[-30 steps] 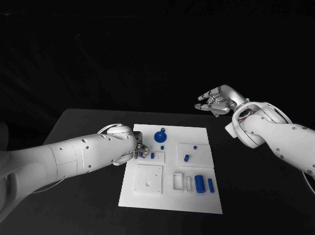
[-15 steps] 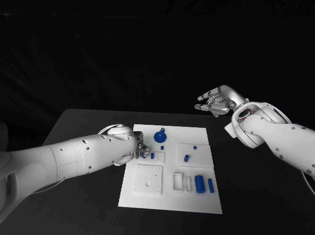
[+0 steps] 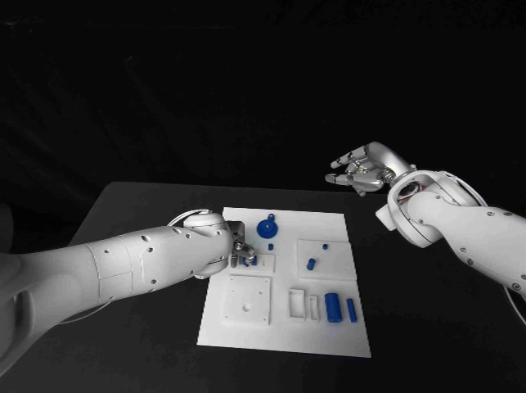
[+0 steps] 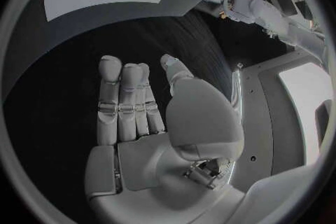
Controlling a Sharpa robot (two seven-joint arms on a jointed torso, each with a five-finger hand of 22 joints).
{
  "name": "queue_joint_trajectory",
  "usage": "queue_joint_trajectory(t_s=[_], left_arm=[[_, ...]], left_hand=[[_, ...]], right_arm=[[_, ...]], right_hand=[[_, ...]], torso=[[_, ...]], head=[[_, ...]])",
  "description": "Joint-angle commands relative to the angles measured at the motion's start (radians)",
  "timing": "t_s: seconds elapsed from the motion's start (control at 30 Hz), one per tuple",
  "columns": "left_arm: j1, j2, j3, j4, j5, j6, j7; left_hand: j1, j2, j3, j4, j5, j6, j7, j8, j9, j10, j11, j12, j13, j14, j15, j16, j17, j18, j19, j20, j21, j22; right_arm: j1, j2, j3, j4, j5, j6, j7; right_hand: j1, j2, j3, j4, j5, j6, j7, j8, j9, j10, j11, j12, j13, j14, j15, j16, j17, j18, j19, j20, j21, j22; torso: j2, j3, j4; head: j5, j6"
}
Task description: Assemble the parts on the task board
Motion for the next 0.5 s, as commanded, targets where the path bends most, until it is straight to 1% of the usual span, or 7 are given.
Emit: queue_joint_trajectory(t_s=[0.03,0.17,0.33,0.47,0.5], left_arm=[[-0.011,0.001,-0.007,-0.001,0.001,0.028,0.004],[-0.011,-0.001,-0.007,-0.002,-0.005,0.028,0.003],[-0.011,-0.004,-0.007,-0.005,-0.02,0.019,0.002],[-0.011,-0.009,-0.007,-0.003,-0.031,0.005,0.001],[-0.011,-0.015,-0.006,0.001,-0.039,-0.008,0.002]], left_hand=[[0.014,0.001,-0.002,0.006,-0.004,0.112,-0.111,0.005,-0.003,0.065,-0.056,-0.005,0.0,0.044,-0.036,0.006,0.002,0.01,0.006,0.001,-0.005,0.017],[0.023,0.004,0.001,0.006,-0.005,0.111,-0.111,0.006,-0.006,0.064,-0.055,-0.006,0.0,0.043,-0.036,0.005,0.002,0.011,0.006,0.001,-0.005,0.018],[0.038,0.003,0.003,0.015,-0.004,0.11,-0.11,0.011,-0.014,0.065,-0.055,-0.006,0.0,0.044,-0.036,0.004,0.004,0.012,0.006,0.002,-0.003,0.018],[0.04,0.005,0.006,0.014,-0.003,0.111,-0.11,0.012,-0.015,0.066,-0.055,-0.006,0.0,0.045,-0.036,0.004,0.005,0.012,0.007,0.001,-0.003,0.018],[0.041,0.005,0.008,0.013,0.0,0.113,-0.111,0.014,-0.016,0.068,-0.056,-0.006,0.0,0.047,-0.037,0.006,0.008,0.012,0.009,0.001,-0.002,0.018]], right_arm=[[0.0,-0.001,0.0,-0.001,0.0,0.012,0.005],[0.0,0.0,0.0,-0.003,0.0,0.012,0.005],[0.0,0.0,0.0,-0.004,0.0,0.011,0.006],[0.0,0.0,0.0,-0.005,0.001,0.011,0.007],[0.0,0.0,0.0,-0.005,0.001,0.011,0.007]], right_hand=[[-0.013,0.0,0.007,0.0,0.006,0.006,0.001,-0.002,-0.002,0.003,-0.003,0.006,-0.002,0.0,-0.003,0.005,-0.001,0.003,0.005,-0.002,0.002,0.001],[-0.013,0.0,0.007,0.0,0.006,0.006,0.001,-0.002,-0.002,0.003,-0.003,0.006,-0.002,0.0,-0.003,0.005,-0.001,0.003,0.005,-0.002,0.002,0.001],[-0.014,-0.001,0.008,0.002,0.006,0.005,0.001,-0.002,-0.002,0.003,-0.002,0.006,-0.002,0.0,-0.003,0.006,-0.001,0.002,0.005,-0.002,0.002,0.002],[-0.014,-0.001,0.008,0.002,0.006,0.005,0.001,-0.002,-0.002,0.003,-0.002,0.006,-0.002,0.0,-0.003,0.006,-0.001,0.002,0.005,-0.002,0.002,0.002],[-0.014,-0.001,0.008,0.002,0.006,0.005,0.001,-0.002,-0.002,0.003,-0.002,0.006,-0.002,0.0,-0.003,0.006,-0.001,0.002,0.005,-0.002,0.002,0.002]], torso=[[0.0,-0.0004,0.001],[0.0,-0.0007,0.0007],[0.0,-0.0009,0.0008],[0.0,-0.0007,0.0007],[0.0,-0.0007,0.0006]], head=[[0.0,0.0],[0.001,0.0],[0.0,0.001],[0.0,0.0],[0.0,0.0]])
